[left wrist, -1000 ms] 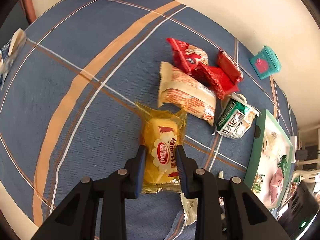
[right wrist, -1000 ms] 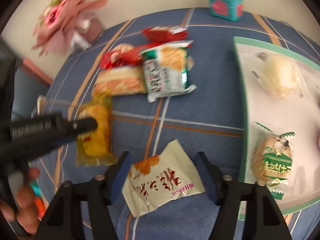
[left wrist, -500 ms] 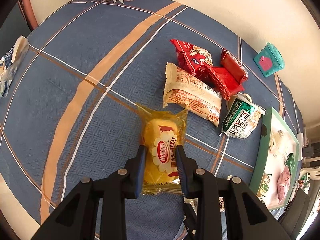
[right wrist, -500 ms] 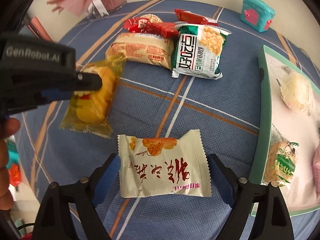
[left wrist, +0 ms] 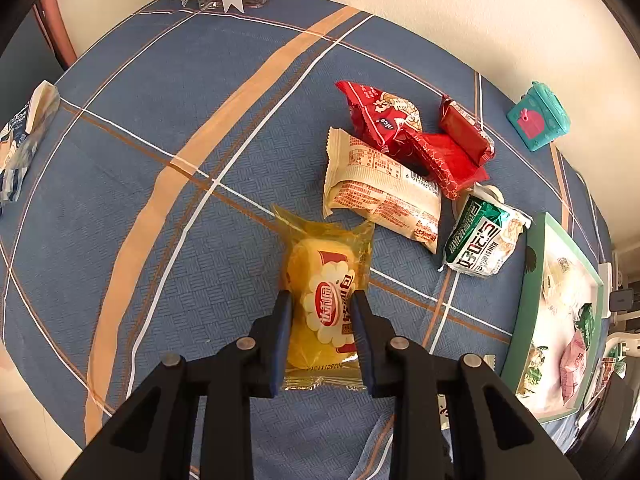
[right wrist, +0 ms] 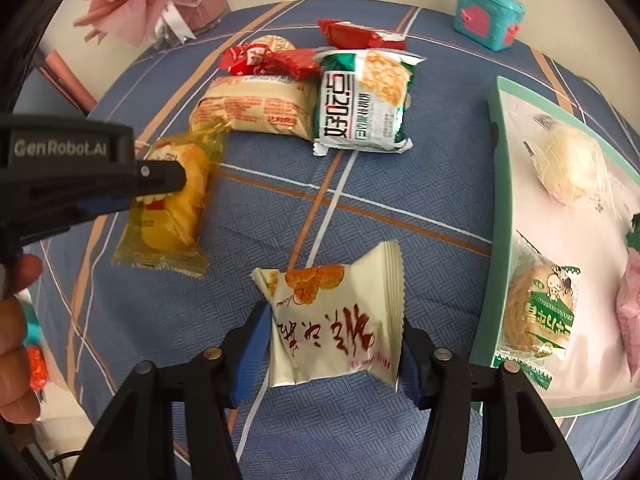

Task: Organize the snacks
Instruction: 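Carry the yellow bread pack and white pastry over the white tray with both grippers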

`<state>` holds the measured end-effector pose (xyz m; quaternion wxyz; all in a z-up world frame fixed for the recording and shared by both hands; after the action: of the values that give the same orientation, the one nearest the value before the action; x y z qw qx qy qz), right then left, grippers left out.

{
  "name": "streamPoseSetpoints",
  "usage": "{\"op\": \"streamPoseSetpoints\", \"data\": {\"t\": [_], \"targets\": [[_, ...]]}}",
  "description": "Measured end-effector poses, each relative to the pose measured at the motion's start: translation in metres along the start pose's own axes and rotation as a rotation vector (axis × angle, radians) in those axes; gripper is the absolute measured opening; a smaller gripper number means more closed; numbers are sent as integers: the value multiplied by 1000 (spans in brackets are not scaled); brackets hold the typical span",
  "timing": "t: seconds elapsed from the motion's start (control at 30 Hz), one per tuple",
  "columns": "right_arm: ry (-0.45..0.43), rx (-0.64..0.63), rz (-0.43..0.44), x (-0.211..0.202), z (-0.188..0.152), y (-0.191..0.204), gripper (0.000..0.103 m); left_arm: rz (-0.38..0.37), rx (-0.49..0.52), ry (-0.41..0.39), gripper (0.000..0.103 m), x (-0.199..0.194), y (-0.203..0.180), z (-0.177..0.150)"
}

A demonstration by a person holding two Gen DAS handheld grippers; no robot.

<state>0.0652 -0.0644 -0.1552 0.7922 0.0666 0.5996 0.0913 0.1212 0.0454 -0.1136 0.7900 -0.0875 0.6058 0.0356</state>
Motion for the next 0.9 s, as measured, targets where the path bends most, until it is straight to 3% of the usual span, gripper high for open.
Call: {"op": "streamPoseSetpoints", "data": {"t": [0.23, 0.6, 0.9], "targets": [[-18, 64, 52, -10, 10, -10, 57, -12, 1, -23, 30, -14, 2, -3], [-181, 222, 136, -78, 45, -42, 57, -59, 51, -147, 30, -60, -25, 13], [-319, 410, 6, -118, 74, -130, 57, -130, 209, -184, 30, -69, -107, 34]]}}
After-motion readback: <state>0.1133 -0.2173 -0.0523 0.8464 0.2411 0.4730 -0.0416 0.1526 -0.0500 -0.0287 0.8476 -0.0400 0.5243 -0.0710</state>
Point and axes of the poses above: each gripper's, at about its wrist camera, not at the fingertips, and x roughly the way its jaws point, y to its left, z to its top, the point moved 8 cm from there along x, roughly the way its jaws point, and after that the axes turned 10 degrees about x, right-handed, at the moved point
